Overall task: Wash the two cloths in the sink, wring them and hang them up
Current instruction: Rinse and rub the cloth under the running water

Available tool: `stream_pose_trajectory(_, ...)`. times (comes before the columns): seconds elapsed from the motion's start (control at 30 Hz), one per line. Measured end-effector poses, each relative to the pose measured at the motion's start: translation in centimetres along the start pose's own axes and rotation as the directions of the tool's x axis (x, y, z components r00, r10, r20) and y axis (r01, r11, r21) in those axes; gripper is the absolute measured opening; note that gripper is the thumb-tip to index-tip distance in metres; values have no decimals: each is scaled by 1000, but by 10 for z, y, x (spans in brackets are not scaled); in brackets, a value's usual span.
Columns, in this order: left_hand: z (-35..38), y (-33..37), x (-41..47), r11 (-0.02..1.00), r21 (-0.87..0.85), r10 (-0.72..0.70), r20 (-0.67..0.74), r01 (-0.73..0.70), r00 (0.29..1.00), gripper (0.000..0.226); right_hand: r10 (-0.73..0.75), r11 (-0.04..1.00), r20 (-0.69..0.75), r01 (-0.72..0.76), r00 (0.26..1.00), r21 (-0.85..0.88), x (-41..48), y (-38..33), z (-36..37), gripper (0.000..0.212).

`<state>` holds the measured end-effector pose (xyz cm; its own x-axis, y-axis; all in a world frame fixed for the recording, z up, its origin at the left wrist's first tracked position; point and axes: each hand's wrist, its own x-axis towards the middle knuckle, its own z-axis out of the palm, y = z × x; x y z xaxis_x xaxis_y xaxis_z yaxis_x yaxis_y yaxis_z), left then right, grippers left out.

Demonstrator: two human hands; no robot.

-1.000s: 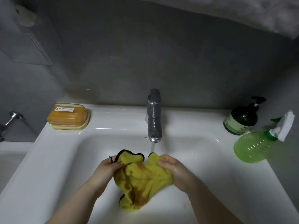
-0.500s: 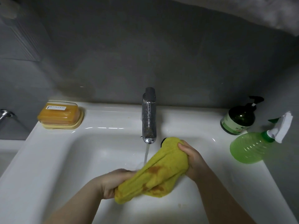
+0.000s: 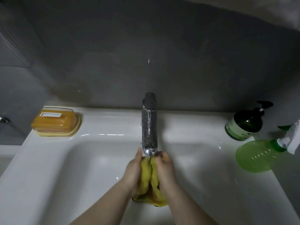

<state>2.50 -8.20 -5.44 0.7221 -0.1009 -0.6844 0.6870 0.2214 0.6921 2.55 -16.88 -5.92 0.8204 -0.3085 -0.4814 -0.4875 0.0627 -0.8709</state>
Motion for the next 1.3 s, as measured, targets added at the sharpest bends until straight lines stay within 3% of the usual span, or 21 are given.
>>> stream_pose_trajectory(0.1, 18, -6, -2, 980, 185, 106, -151, -77, 983, 44, -59, 991, -98, 46, 993, -124, -3, 0, 21, 31)
stream_pose_trajectory(0.2, 8, 7, 11, 958, 231, 223, -230, -170, 947, 29, -103, 960, -69, 81, 992, -268, -10, 1, 31, 13)
stream_pose_trajectory(0.3, 12, 5, 11, 972, 204, 157, -216, -113, 964, 27, -107, 975, -79, 89, 991, -203, 0, -11, 25, 18)
stream_pose_trajectory(0.37, 11, 6, 12, 978, 187, 127, -200, -90, 971, 26, -128, 967, -76, 108, 989, -232, -1, -9, 29, 10)
stream_pose_trajectory(0.47, 6, 13, 15, 983, 146, 146, -257, -111, 955, 23, -79, 960, -16, 72, 997, -270, -16, -4, 40, 23)
stream_pose_trajectory(0.57, 13, 6, 3, 990, 125, 88, -180, -66, 980, 22, -125, 979, -117, 103, 985, -178, -1, -9, 29, 4)
stream_pose_trajectory(0.63, 11, 9, 2, 984, 165, 96, -151, -71, 984, 25, -131, 977, -111, 109, 985, -184, -2, -5, 32, 5)
stream_pose_trajectory(0.77, 7, 13, 0, 990, 123, 93, -143, -75, 985, 28, -55, 990, -87, 43, 995, -134, -6, -6, 38, 26)
stream_pose_trajectory(0.87, 11, 12, -2, 991, 119, 74, -117, -60, 990, 28, -140, 981, -97, 124, 985, -148, -3, -11, 26, 22)
stream_pose_trajectory(0.97, 4, 22, 4, 993, 58, 113, -183, -104, 976, 32, -120, 977, -27, 113, 992, -182, -21, -4, 40, 26)
stream_pose_trajectory(1.03, 4, 15, 3, 997, 37, 79, -134, -74, 988, 33, -106, 987, -73, 97, 992, -124, -15, -6, 35, 24)
stream_pose_trajectory(1.13, 5, 4, -4, 1000, -7, 4, -39, -5, 999, 21, -158, 973, -73, 142, 985, -183, -9, -5, 26, 19)
stream_pose_trajectory(1.23, -5, 7, 1, 996, -79, 27, -104, -35, 994, 34, -119, 975, -27, 112, 993, -192, -19, 6, 39, 31)
stream_pose_trajectory(1.3, 0, 5, -1, 994, -110, 9, -49, -15, 999, 36, -98, 980, -46, 89, 994, -178, -2, 6, 32, 28)
